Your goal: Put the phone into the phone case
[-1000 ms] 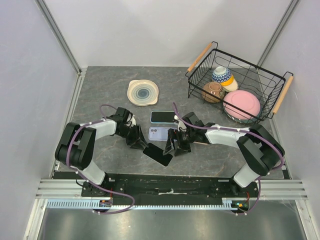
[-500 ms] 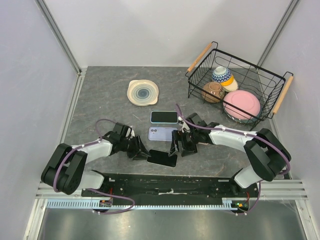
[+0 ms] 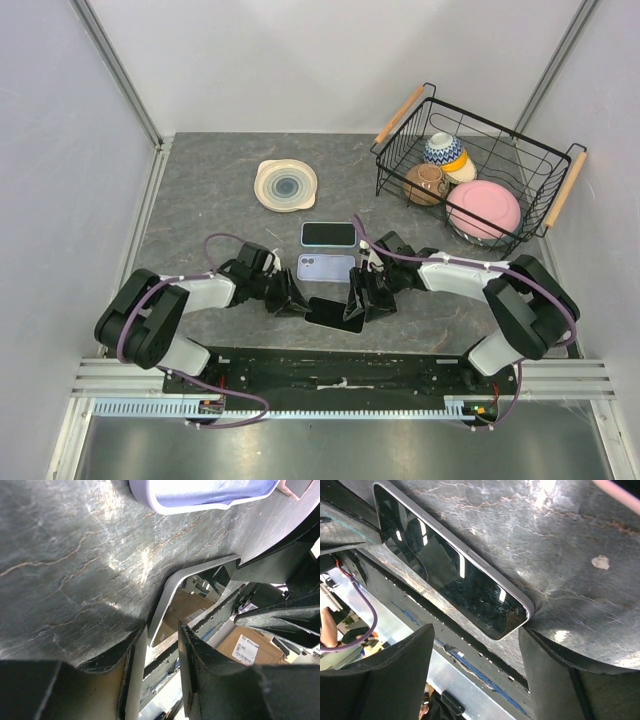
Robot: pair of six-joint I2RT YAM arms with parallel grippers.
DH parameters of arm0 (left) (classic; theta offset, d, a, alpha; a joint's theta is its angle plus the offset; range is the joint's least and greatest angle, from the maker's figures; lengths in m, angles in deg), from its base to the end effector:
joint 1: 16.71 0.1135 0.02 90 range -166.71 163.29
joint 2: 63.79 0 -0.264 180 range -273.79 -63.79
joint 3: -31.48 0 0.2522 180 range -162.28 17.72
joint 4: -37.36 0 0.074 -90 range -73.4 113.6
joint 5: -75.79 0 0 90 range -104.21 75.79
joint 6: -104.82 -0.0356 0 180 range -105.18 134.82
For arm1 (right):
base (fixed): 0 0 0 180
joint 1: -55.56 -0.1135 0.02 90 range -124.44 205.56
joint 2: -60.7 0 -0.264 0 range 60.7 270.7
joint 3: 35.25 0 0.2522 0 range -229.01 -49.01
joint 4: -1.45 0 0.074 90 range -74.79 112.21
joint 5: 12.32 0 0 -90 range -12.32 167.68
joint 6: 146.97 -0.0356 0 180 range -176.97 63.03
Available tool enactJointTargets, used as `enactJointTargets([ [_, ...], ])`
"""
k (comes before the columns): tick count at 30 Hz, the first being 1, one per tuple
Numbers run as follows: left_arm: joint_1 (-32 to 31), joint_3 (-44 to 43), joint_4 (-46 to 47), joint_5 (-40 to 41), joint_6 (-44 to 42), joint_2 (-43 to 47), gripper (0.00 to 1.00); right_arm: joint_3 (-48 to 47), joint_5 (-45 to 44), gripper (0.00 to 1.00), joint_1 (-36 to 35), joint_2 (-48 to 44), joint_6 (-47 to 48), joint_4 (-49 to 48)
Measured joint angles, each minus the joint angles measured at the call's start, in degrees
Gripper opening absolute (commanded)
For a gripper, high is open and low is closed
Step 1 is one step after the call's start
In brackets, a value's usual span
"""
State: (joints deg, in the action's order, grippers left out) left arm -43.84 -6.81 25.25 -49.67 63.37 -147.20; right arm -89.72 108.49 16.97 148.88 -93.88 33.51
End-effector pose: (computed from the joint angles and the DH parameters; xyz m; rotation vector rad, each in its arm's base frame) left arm 0.1894 -0.1203 0.1104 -0.2628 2.8123 -1.2173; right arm 0.1952 0.1791 0.1420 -0.2184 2.9565 1.0337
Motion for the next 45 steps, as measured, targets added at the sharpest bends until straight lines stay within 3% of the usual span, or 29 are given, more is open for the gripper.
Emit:
enactJointTargets([
  [9, -0.37, -1.18, 1.16, -0.59, -0.26, -2.14, 0.37, -2.27, 0.87, 0.71, 0.98, 2.75, -0.46, 2.95],
  [23, -4.04, 0.39, 16.68, -1.31, -0.74, -5.70, 0.36, -2.82, 1.79, 0.71, 2.34, 3.08, 1.18, 6.21],
  [26, -4.92, 0.50, 18.84, -2.03, -0.92, -6.51, 0.31, -2.60, 2.25, 0.71, 3.32, 2.93, 1.73, 6.14],
  [32, -5.55, 0.52, 21.20, -3.56, -1.09, -6.97, 0.02, -2.16, 2.78, 0.72, 5.07, 2.43, 2.73, 6.43],
  [39, -5.77, -0.94, 24.48, -6.58, -0.83, -5.97, 0.02, -1.88, 2.51, 0.77, 5.81, 1.20, 3.15, 7.13],
  [45, -7.21, -6.14, 15.67, -2.03, -3.41, -1.01, 0.02, -2.05, 0.11, 0.85, 7.08, -0.85, 4.15, 4.42],
])
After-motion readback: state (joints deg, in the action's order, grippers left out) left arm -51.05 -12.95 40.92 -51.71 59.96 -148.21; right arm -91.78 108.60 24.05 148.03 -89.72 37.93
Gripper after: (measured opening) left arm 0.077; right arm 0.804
